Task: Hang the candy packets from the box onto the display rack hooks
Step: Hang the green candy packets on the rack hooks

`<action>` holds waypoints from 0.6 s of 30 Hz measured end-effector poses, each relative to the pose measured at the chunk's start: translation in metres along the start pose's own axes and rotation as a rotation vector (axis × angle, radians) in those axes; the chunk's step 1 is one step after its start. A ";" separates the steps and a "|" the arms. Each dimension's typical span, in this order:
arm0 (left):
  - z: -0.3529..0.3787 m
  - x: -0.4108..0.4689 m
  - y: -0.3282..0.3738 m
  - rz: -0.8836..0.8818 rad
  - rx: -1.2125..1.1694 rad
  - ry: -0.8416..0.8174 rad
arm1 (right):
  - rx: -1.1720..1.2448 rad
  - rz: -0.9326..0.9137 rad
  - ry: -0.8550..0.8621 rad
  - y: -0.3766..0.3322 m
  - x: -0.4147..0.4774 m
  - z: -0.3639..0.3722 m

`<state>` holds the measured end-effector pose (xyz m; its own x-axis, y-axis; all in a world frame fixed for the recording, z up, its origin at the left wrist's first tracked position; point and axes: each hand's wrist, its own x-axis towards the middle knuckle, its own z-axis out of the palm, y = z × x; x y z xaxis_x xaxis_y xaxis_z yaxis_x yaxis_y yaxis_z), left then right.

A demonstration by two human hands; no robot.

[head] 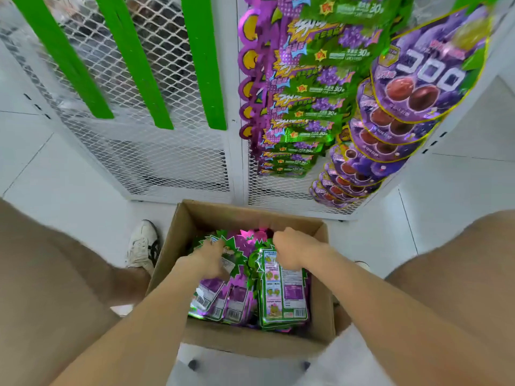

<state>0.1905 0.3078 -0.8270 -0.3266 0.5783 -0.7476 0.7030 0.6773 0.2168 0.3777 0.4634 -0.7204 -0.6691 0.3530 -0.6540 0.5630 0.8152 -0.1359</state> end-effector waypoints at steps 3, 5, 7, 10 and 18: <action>0.004 0.000 0.007 -0.082 0.027 -0.076 | 0.065 0.056 -0.030 -0.003 0.025 0.021; 0.008 0.001 0.014 -0.104 0.094 -0.063 | 0.119 0.103 -0.070 -0.007 0.040 0.027; 0.010 0.004 0.020 -0.075 0.134 -0.021 | 0.175 0.157 -0.101 -0.010 0.057 0.032; 0.006 0.021 0.018 0.079 0.002 -0.024 | 0.231 0.200 -0.158 -0.019 0.073 0.038; -0.077 0.011 -0.009 0.295 -0.389 0.163 | 0.518 0.249 -0.005 -0.021 0.088 0.011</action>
<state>0.1323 0.3429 -0.7887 -0.2664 0.8126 -0.5184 0.5034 0.5759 0.6442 0.3125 0.4728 -0.7828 -0.4844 0.5019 -0.7166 0.8682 0.3762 -0.3234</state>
